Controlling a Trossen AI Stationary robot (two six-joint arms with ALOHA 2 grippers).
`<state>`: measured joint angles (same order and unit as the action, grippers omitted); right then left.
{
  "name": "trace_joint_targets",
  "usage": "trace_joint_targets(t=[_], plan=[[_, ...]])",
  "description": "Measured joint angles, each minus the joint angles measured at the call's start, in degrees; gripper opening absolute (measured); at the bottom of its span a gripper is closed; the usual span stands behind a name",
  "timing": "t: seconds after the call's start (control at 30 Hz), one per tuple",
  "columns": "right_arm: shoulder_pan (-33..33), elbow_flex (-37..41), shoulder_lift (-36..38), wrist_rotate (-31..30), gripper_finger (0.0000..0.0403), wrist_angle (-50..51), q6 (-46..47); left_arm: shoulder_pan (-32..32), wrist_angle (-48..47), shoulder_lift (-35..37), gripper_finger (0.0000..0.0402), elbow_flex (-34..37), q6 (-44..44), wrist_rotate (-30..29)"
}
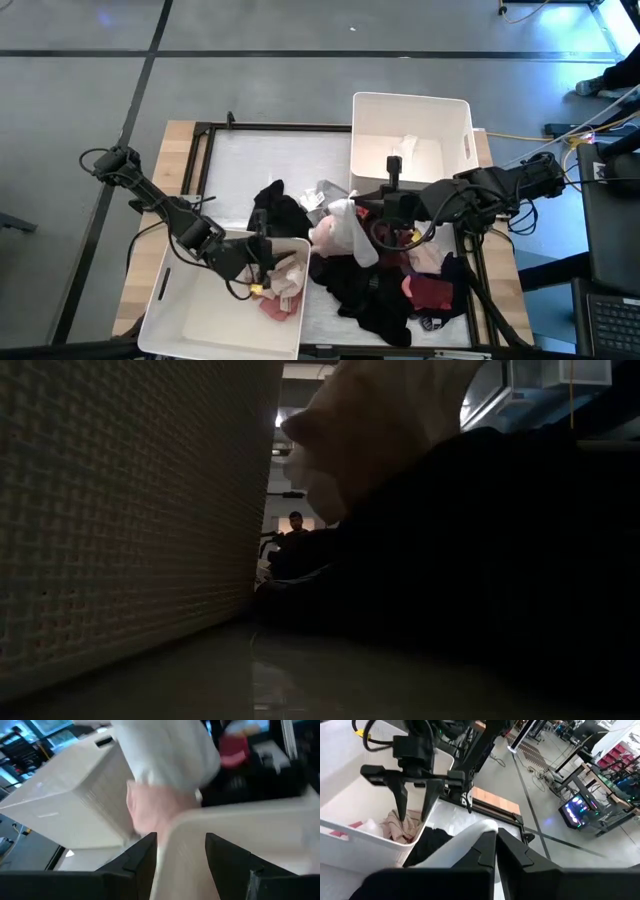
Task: Sort clothes
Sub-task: Put the white shirt into the top white bin
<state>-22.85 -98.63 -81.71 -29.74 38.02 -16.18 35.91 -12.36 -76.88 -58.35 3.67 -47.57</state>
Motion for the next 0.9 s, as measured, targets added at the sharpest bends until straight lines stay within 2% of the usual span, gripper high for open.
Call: trace_joint_targets(t=[0.23, 0.4, 0.7, 0.9], plan=[[0.0, 0.0, 0.0, 1.5, 0.0012, -2.3, -1.7, -5.1, 16.4, -2.6, 0.0157, 0.0, -6.4, 0.9], [0.0, 0.0, 0.0, 1.9, 0.0012, -2.4, -2.1, -10.7, 25.4, -4.8, 0.0157, 0.0, -9.3, 9.1], [0.0, 0.0, 0.0, 2.3, 0.0012, -5.2, -3.2, -19.8, 26.3, -10.7, 0.0157, 0.0, -6.9, 20.3], [0.0, 0.0, 0.0, 2.3, 0.0012, -10.5, -6.6, -21.4, 22.0, -11.7, 0.0157, -0.1, -4.7, 20.9]])
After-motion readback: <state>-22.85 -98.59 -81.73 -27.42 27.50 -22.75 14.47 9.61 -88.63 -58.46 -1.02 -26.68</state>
